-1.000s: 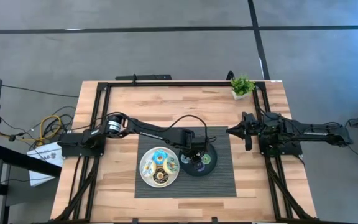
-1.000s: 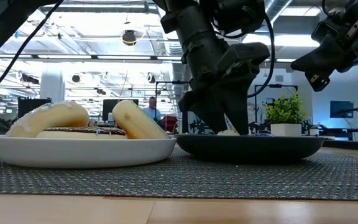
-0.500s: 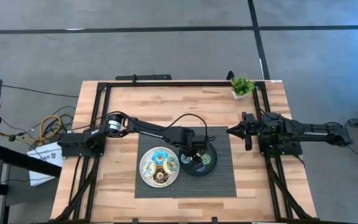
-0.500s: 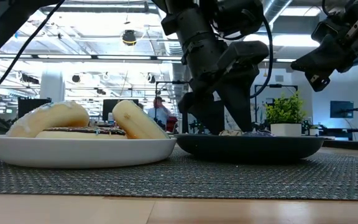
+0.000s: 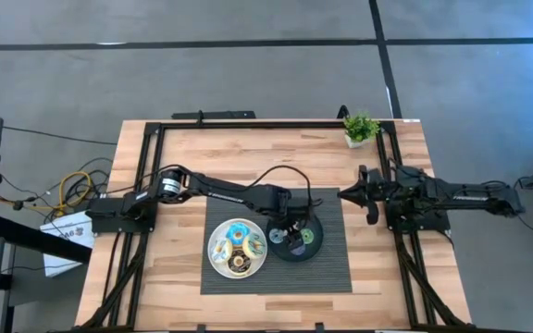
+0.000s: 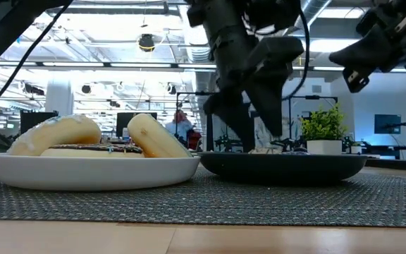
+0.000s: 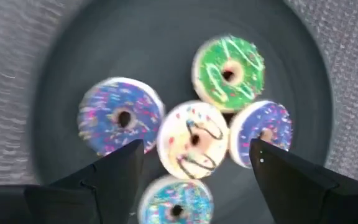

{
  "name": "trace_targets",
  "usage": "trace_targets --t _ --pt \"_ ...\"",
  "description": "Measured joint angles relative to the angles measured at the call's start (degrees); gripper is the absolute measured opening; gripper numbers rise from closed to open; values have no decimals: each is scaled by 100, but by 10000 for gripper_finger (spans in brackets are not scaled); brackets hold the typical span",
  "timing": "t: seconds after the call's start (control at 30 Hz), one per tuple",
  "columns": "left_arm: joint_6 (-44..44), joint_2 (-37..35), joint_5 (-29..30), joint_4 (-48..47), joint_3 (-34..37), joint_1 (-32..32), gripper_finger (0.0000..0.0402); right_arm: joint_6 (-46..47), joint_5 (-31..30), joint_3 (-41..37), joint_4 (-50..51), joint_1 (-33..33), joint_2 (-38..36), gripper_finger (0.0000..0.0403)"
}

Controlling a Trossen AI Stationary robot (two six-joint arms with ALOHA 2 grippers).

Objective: Pick & Place donuts
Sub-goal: Return to Home Position

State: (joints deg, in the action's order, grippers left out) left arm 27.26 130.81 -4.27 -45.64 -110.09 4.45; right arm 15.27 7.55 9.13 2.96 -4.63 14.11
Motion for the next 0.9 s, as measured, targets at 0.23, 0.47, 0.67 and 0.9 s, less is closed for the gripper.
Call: trace_targets --t 0.23,0.47,0.67,0.9 --pt "-353 -8 351 -421 -517 -10 286 -657 -418 2 -72 461 2 0" --pt "-369 -3 360 -651 -519 -2 286 -1125 -1780 2 171 1288 -1 0" --pt "-402 -3 364 -635 -519 -5 286 -1166 -2528 0 795 1900 -361 0" --pt "-402 -3 391 -612 -519 -4 286 -1517 -2824 -27 1349 1953 -1386 0"
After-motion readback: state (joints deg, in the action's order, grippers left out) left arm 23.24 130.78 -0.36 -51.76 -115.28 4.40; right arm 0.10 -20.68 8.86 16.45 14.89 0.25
